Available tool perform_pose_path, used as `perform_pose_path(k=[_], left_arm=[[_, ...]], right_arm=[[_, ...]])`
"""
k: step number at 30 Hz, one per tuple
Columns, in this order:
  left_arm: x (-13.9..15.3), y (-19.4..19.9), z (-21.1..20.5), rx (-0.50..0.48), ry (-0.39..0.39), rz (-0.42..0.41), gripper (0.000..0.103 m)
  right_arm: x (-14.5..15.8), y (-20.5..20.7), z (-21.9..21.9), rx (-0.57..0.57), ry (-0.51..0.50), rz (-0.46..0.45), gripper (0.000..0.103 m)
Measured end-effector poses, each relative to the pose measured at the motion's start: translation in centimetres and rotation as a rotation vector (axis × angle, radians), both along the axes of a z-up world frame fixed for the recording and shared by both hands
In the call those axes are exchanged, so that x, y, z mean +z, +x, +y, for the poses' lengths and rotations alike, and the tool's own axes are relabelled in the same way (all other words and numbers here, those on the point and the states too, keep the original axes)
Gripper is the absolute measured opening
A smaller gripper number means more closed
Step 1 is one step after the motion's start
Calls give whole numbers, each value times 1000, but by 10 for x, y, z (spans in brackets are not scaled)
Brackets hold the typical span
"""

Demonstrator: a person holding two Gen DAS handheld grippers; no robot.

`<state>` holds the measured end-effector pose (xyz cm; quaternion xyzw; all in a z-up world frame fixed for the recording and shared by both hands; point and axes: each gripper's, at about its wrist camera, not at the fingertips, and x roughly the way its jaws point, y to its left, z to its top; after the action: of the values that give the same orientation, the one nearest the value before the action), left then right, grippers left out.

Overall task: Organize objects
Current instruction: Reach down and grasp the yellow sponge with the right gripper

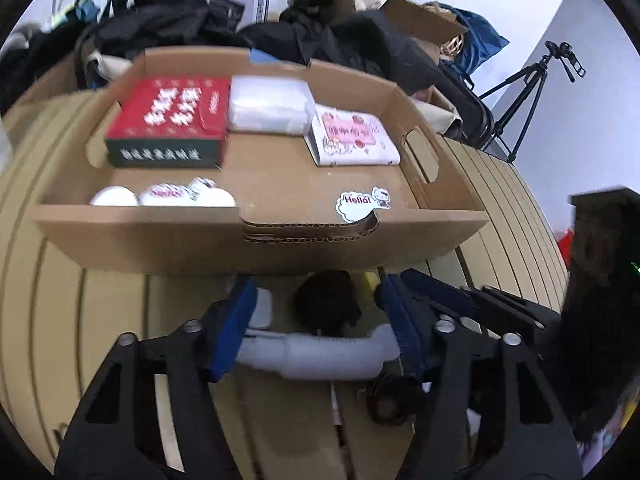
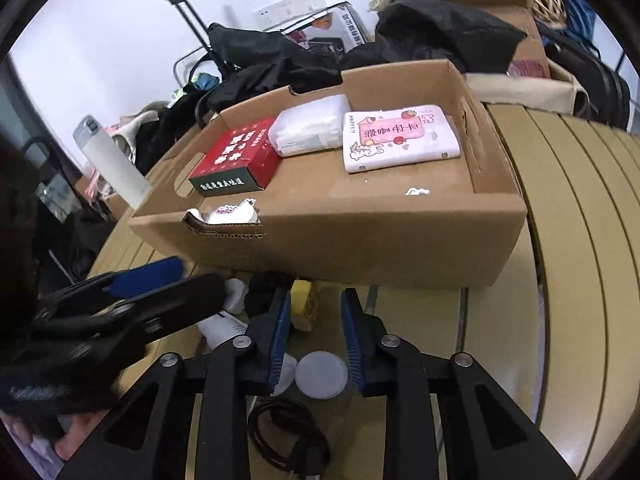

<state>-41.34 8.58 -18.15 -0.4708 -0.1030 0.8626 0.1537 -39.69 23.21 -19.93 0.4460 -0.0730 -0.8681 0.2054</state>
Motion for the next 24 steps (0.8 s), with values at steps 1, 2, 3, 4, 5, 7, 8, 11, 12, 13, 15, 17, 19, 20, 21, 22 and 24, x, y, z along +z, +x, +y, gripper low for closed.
perform_pose_path(k=[1, 2, 3, 4, 5, 7, 8, 11, 12, 13, 15, 17, 19, 20, 21, 22, 24], left_arm=[[-3, -3, 3, -4, 16, -13, 52], [-5, -3, 5, -12, 25, -14, 51], [-6, -3, 8, -19, 31, -13, 48], [-7, -3, 12, -31, 38, -8, 44], [-8, -4, 15, -37, 29, -5, 27], [-9, -3, 22, -25, -55, 20, 14], [-9, -2, 23, -35, -58, 31, 14], [-9, 3, 25, -51, -64, 55, 11], [-8, 4, 24, -54, -58, 57, 7], [-6, 5, 22, -53, -40, 56, 5], [1, 7, 14, -45, 11, 64, 2], [14, 11, 3, -23, 40, 85, 2], [30, 18, -11, -5, 65, 116, 2], [38, 22, -19, 10, 73, 134, 2], [47, 28, -31, 30, 85, 154, 2], [53, 32, -39, 46, 95, 166, 2], [63, 39, -54, 70, 102, 177, 2]], right_arm=[[1, 1, 1, -5, 12, 4, 28], [1, 1, 4, -16, 22, 2, 28], [0, 2, 8, -29, 20, -4, 28], [-2, 1, 11, -37, 11, -12, 28], [-5, 2, 15, -46, -1, -20, 28], [-7, 2, 20, -64, 6, -29, 28], [-6, 3, 25, -73, -11, -30, 28], [1, 6, 34, -93, -40, -11, 28], [3, 7, 35, -96, -46, -4, 28], [6, 8, 36, -95, -52, 3, 28], [10, 11, 34, -82, -49, 19, 29], [10, 12, 27, -71, -17, 24, 29], [6, 10, 20, -69, 27, 15, 29], [2, 9, 15, -62, 49, 3, 30], [0, 7, 11, -55, 63, -6, 30], [-4, 7, 6, -43, 73, -11, 31], [-9, 5, -6, -21, 104, -15, 33]])
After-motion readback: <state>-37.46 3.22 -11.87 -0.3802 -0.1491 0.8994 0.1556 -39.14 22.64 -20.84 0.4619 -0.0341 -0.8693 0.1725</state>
